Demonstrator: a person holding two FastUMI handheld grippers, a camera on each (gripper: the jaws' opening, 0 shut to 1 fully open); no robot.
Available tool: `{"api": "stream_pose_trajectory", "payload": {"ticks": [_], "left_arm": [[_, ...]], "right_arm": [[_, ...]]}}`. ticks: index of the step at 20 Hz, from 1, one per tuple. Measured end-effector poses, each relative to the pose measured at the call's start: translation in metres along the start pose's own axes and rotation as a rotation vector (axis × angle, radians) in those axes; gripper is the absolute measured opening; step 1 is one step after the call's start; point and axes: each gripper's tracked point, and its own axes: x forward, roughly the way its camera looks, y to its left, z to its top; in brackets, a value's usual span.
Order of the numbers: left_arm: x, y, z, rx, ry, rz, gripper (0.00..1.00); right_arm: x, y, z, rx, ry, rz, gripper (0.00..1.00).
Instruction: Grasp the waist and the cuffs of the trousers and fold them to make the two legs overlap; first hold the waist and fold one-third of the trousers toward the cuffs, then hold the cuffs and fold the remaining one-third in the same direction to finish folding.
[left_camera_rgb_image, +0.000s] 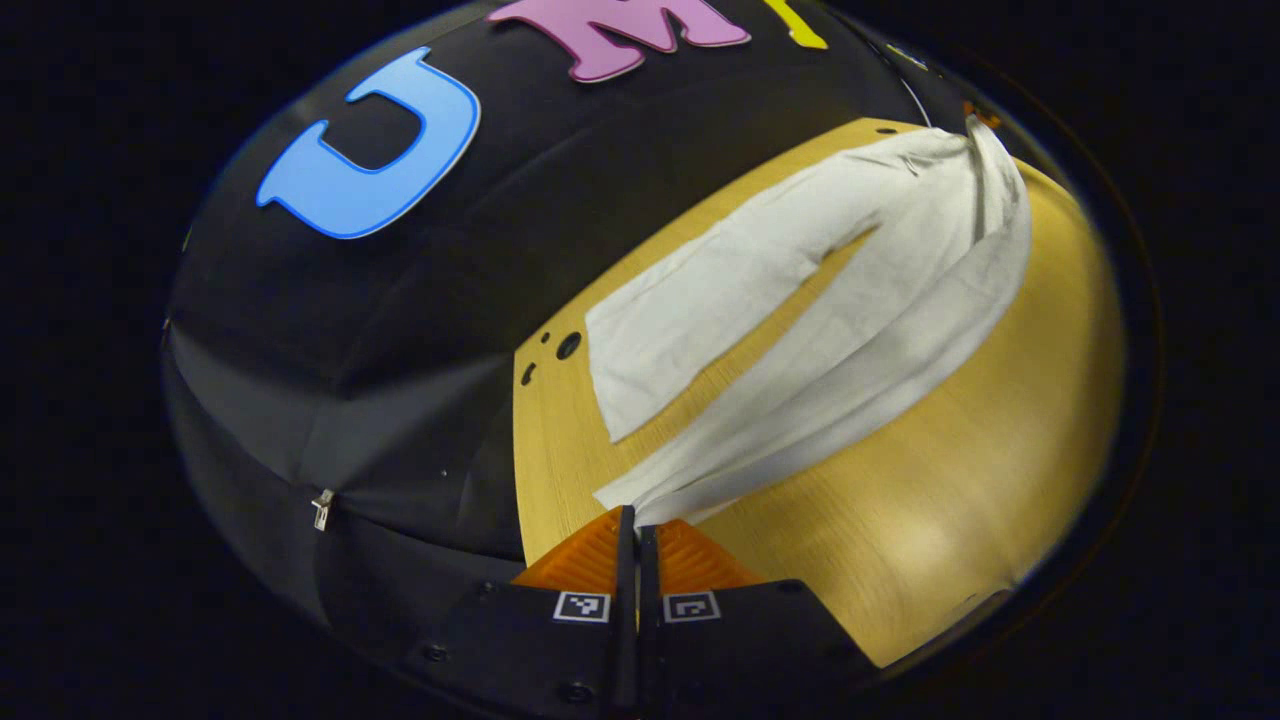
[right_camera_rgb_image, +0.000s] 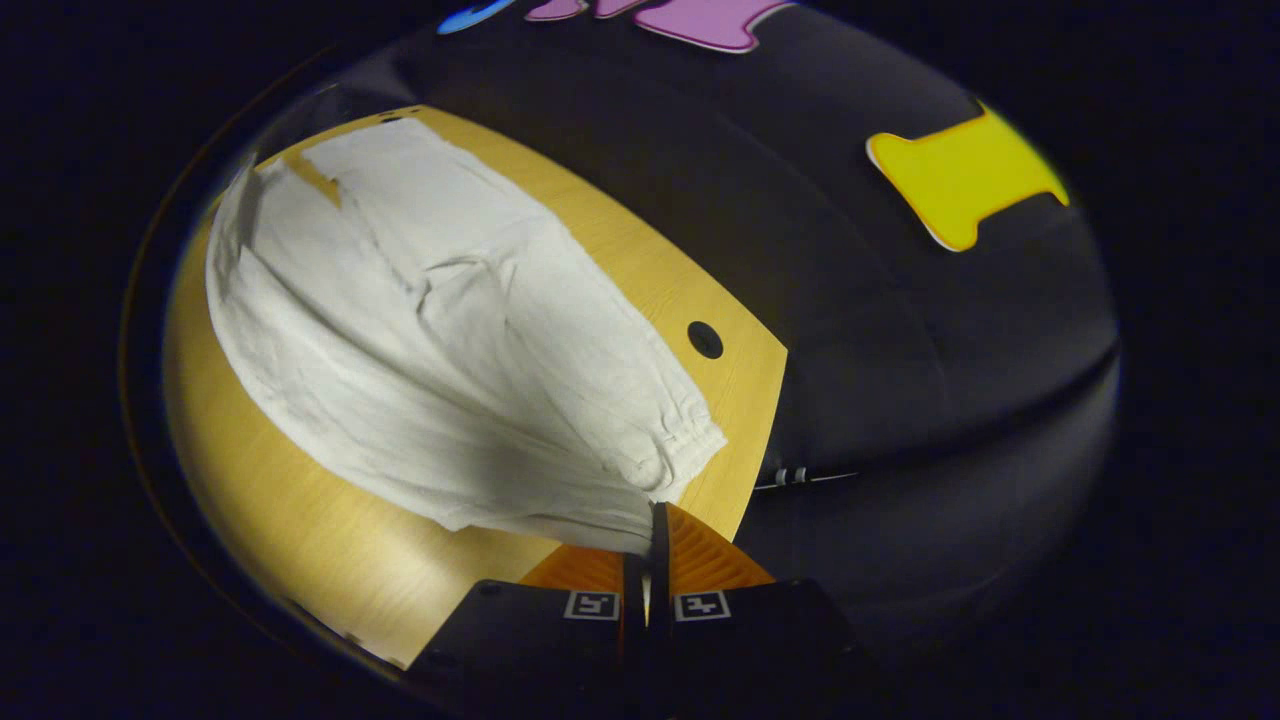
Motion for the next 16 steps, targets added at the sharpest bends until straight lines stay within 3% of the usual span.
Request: {"api": "stream_pose_trajectory", "payload": {"ticks": [4,8,13,16], "left_arm": [[0.032,0.03,0.052,-0.128,-0.054,0.039,0.05],[0.079,0.052,0.111,-0.32,-0.108,0.031,0.05],[0.147,0.07,0.158,-0.484,-0.144,0.022,0.05],[0.181,0.071,0.156,-0.587,-0.119,0.02,0.05]], "right_arm": [[0.014,-0.019,0.045,0.271,-0.057,-0.025,0.05],[0.041,-0.04,0.086,0.449,-0.104,-0.033,0.05],[0.087,-0.05,0.116,0.541,-0.116,-0.054,0.05],[0.116,-0.058,0.123,0.611,-0.121,-0.059,0.05]]}}
